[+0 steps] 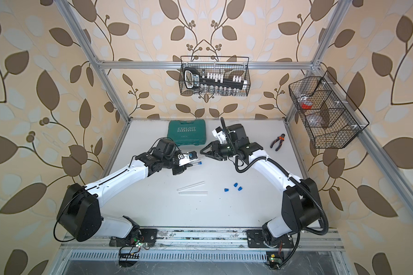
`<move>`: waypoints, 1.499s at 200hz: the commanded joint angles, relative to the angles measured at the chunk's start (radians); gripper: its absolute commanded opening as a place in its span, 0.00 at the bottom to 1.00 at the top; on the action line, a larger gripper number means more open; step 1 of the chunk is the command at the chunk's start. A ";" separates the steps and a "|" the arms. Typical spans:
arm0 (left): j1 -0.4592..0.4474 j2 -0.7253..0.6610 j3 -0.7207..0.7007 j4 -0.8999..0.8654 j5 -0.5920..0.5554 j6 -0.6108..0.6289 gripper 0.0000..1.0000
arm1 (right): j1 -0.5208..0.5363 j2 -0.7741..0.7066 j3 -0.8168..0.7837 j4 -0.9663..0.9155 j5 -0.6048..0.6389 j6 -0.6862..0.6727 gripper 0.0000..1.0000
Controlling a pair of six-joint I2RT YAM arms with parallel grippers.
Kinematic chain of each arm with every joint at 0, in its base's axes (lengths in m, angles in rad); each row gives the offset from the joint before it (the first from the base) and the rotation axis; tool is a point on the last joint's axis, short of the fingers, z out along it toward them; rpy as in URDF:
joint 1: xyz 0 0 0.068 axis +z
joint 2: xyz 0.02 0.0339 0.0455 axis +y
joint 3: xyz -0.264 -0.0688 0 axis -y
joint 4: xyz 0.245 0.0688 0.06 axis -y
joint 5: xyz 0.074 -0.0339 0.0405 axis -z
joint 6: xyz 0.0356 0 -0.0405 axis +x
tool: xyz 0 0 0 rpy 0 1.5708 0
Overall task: Insert stoppers into test tubes
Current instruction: Pick up the test tube at the center of the board, then pick up the stopper from the center of the board.
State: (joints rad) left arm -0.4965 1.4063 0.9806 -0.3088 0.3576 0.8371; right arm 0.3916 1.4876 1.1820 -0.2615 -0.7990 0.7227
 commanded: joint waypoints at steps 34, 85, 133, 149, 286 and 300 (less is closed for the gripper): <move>0.017 -0.019 -0.006 0.095 -0.171 -0.309 0.00 | -0.139 -0.168 -0.041 -0.202 0.357 -0.480 0.44; 0.099 -0.009 -0.036 0.170 -0.144 -0.432 0.00 | -0.137 -0.213 -0.082 -0.293 0.610 -0.794 0.45; 0.102 -0.028 -0.094 0.225 -0.087 -0.371 0.00 | -0.135 -0.064 -0.025 -0.562 0.665 -0.478 0.43; 0.102 -0.040 -0.112 0.248 -0.072 -0.369 0.00 | -0.076 -0.102 -0.091 -0.530 0.666 -0.346 0.39; 0.101 -0.053 -0.103 0.221 -0.123 -0.396 0.00 | 0.133 -0.037 -0.247 -0.516 0.863 0.421 0.40; 0.101 -0.056 -0.101 0.219 -0.125 -0.392 0.00 | 0.133 -0.012 -0.236 -0.520 0.875 0.421 0.40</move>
State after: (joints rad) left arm -0.3923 1.3876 0.8436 -0.0853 0.2485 0.4397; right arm 0.5171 1.4391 0.9180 -0.7319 0.0090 1.0531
